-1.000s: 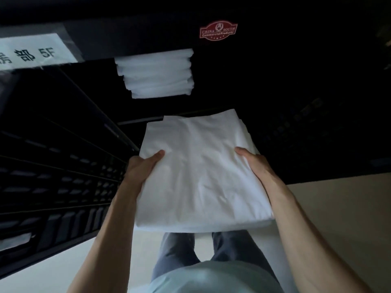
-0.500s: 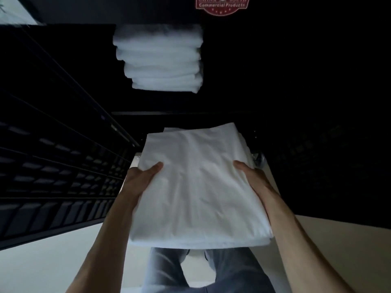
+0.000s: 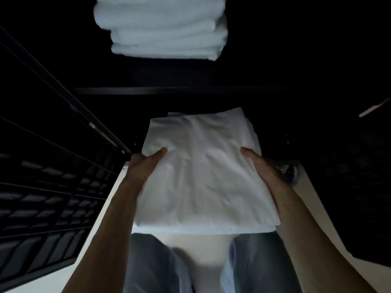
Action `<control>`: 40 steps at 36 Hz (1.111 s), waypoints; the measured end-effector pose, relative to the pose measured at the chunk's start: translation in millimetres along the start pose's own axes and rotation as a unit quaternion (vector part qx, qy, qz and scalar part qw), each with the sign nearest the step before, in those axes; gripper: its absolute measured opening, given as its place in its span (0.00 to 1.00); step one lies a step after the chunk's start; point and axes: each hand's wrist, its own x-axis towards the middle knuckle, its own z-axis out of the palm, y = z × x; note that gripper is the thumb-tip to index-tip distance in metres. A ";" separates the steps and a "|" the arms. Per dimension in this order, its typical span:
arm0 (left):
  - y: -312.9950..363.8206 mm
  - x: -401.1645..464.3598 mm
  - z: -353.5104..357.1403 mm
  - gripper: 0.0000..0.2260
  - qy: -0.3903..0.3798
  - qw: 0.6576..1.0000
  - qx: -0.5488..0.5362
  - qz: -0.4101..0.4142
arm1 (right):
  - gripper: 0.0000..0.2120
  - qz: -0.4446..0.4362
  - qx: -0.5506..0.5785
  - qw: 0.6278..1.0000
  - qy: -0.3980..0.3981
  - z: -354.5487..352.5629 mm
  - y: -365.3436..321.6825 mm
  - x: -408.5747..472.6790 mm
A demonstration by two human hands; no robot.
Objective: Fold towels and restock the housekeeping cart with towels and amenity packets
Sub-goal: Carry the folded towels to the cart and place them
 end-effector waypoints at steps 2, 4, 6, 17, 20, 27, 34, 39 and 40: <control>-16.1 24.3 4.7 0.23 0.002 1.000 -0.006 0.004 | 0.44 -0.010 0.004 1.000 0.001 9.1 4.8 26.7; -34.1 47.8 10.0 0.28 0.007 1.000 -0.010 0.010 | 0.46 -0.020 0.010 1.000 0.004 20.2 11.4 54.2; -49.9 69.4 15.6 0.27 0.018 1.000 -0.011 0.017 | 0.46 -0.037 0.009 0.999 0.011 31.7 18.3 81.3; -84.8 176.9 41.6 0.16 0.051 0.991 -0.033 0.118 | 0.38 -0.151 0.048 0.987 0.023 84.4 27.6 191.2; -71.1 209.5 45.3 0.13 0.042 0.986 -0.019 0.162 | 0.40 -0.178 0.060 0.982 0.004 97.0 12.9 215.4; -33.2 267.2 46.4 0.27 0.039 0.970 -0.003 0.239 | 0.46 -0.218 0.064 0.974 -0.018 113.4 -39.3 248.3; -19.9 295.3 39.3 0.17 -0.007 0.968 -0.067 0.243 | 0.44 -0.246 0.074 0.966 -0.019 133.4 -74.0 265.3; -31.4 328.9 47.1 0.24 0.003 0.980 -0.050 0.191 | 0.42 -0.192 0.077 0.977 -0.054 149.3 -65.5 297.9; -36.9 337.9 48.4 0.27 -0.005 0.983 -0.022 0.182 | 0.40 -0.180 0.074 0.979 -0.067 151.7 -62.0 304.5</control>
